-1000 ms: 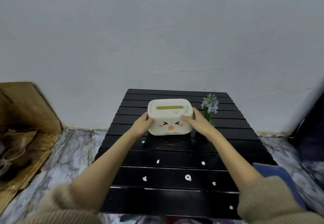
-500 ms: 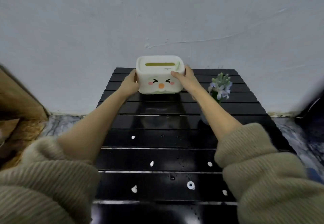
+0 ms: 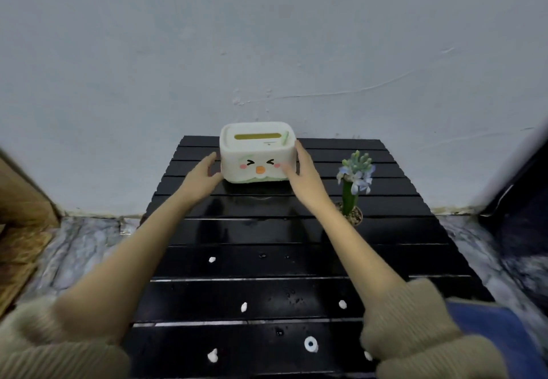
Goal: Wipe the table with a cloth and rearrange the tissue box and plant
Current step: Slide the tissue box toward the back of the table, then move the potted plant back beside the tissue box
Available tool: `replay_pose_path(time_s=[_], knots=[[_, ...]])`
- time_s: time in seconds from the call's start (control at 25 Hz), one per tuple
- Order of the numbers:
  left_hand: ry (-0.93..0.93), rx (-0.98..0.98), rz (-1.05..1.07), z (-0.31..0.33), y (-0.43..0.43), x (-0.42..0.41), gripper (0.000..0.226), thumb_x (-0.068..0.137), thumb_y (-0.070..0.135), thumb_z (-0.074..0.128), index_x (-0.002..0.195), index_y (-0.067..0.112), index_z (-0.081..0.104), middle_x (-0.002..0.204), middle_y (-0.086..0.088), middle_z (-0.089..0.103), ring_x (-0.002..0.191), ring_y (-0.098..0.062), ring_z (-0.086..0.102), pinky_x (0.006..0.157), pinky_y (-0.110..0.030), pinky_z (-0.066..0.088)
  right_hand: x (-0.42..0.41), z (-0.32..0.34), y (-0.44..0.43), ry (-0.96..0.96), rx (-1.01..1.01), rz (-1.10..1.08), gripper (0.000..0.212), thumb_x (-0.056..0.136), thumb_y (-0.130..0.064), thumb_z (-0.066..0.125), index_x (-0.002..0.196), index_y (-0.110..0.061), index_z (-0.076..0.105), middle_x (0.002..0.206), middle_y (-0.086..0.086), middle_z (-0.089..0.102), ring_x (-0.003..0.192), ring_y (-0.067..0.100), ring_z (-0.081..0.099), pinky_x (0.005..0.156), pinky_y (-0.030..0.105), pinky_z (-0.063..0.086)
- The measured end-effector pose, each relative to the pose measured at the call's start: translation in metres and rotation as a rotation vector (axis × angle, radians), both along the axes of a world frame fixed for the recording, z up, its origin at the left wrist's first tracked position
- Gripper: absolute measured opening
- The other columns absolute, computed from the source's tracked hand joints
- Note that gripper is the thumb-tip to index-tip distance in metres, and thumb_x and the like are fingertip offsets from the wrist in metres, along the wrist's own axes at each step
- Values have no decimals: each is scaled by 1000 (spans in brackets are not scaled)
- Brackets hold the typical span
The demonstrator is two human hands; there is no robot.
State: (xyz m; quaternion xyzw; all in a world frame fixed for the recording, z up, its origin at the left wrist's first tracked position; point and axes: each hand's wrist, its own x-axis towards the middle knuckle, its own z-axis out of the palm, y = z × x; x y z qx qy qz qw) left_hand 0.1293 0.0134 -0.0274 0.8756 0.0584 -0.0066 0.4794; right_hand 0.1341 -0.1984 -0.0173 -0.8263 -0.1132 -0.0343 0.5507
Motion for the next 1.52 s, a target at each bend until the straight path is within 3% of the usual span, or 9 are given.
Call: replay_pose_path(time_s=[0.12,0.28,0.44,0.64,0.76,0.84,1.0,1.2,1.52], knots=[[-40,195,-55,-14,4,-42,56,91,14,46,142,14,24,152,-8,27,138,-25,30,114,-36,24,-41,-6,-3,40,-89,42,61,93,-28,46,144,-21,13,153,0,21,137,11,22,109,29,22],[-68,286,-78,-36,15,-77,52,92,14,44,141,13,27,152,-8,28,143,-20,18,116,-34,18,-89,-7,-18,111,-177,40,65,92,-32,47,144,-26,10,155,-6,12,142,12,12,113,32,16],[-57,288,-61,-52,21,-93,47,95,19,38,141,16,27,151,-7,32,143,-19,19,116,-36,21,-131,-8,-36,105,-254,13,66,91,-32,48,144,-27,9,154,-9,14,141,9,12,109,24,15],[-114,384,-64,-57,19,-97,45,95,20,35,140,15,31,150,-3,35,142,-18,22,116,-35,22,-149,-5,-64,9,-259,-86,61,90,-27,51,143,-24,19,141,-19,22,131,-1,18,107,25,18],[-122,381,-53,-58,18,-97,44,96,22,33,139,16,32,149,-2,36,142,-17,23,115,-35,23,-138,-12,-75,-149,-169,-369,40,88,-10,54,127,-13,47,131,-1,49,123,19,46,99,30,37],[-125,369,-51,-58,19,-97,43,96,22,33,139,17,33,149,-2,36,141,-16,24,115,-35,23,-120,-18,-80,-81,-167,-497,42,85,-11,58,126,-9,47,130,10,50,120,27,48,96,35,40],[-128,377,-51,-59,19,-96,43,96,22,32,139,17,33,150,-2,35,142,-15,23,116,-34,21,-84,-34,-84,147,-325,-385,80,75,-24,72,139,-9,26,142,13,36,129,29,38,100,41,39],[-133,391,-57,-61,20,-94,43,96,22,32,139,18,33,150,-1,34,142,-14,22,117,-33,21,-58,-43,-82,80,-314,-379,66,69,-16,76,125,-4,42,124,17,48,113,30,50,85,28,37],[-178,353,-21,-65,21,-89,42,95,22,37,137,20,36,149,3,36,141,-10,23,117,-30,20,54,-19,-62,26,-171,-428,61,69,-17,76,119,0,45,122,20,46,111,32,50,83,29,38]])
